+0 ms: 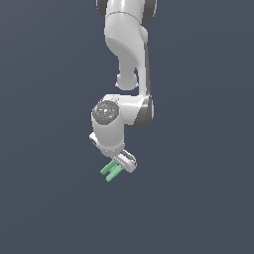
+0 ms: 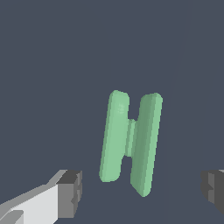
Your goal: Pick up the object and move it to a goal position.
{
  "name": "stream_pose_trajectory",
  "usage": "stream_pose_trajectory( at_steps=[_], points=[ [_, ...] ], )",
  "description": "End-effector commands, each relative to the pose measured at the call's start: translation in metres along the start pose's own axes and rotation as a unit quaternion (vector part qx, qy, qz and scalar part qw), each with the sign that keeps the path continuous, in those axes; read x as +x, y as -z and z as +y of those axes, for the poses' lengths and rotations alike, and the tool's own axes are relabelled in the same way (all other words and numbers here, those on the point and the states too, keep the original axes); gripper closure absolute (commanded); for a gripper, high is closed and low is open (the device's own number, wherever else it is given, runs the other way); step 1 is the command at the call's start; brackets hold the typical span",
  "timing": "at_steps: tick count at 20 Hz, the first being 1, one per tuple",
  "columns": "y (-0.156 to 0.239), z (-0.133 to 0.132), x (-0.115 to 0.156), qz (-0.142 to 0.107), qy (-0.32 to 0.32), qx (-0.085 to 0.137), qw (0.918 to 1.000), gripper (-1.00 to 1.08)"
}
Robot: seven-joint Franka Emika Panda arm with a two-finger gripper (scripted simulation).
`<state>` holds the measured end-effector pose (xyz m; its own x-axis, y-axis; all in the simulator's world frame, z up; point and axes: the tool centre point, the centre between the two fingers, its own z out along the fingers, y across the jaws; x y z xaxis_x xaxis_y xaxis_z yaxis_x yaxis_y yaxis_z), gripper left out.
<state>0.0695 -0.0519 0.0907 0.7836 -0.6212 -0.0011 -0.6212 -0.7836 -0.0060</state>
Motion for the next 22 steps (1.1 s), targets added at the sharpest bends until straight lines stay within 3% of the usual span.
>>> stream_pose_trajectory(
  at_steps=[1, 15, 22],
  points=[
    [-0.009, 0.0, 0.005, 0.0, -0.025, -0.001, 0.9997, -0.92],
    [-0.028, 0.002, 0.011, 0.0, -0.063, -0.003, 0.998, -0.92],
    [-0.06, 0.003, 0.011, 0.001, -0.065, -0.003, 0.9979, -0.92]
  ],
)
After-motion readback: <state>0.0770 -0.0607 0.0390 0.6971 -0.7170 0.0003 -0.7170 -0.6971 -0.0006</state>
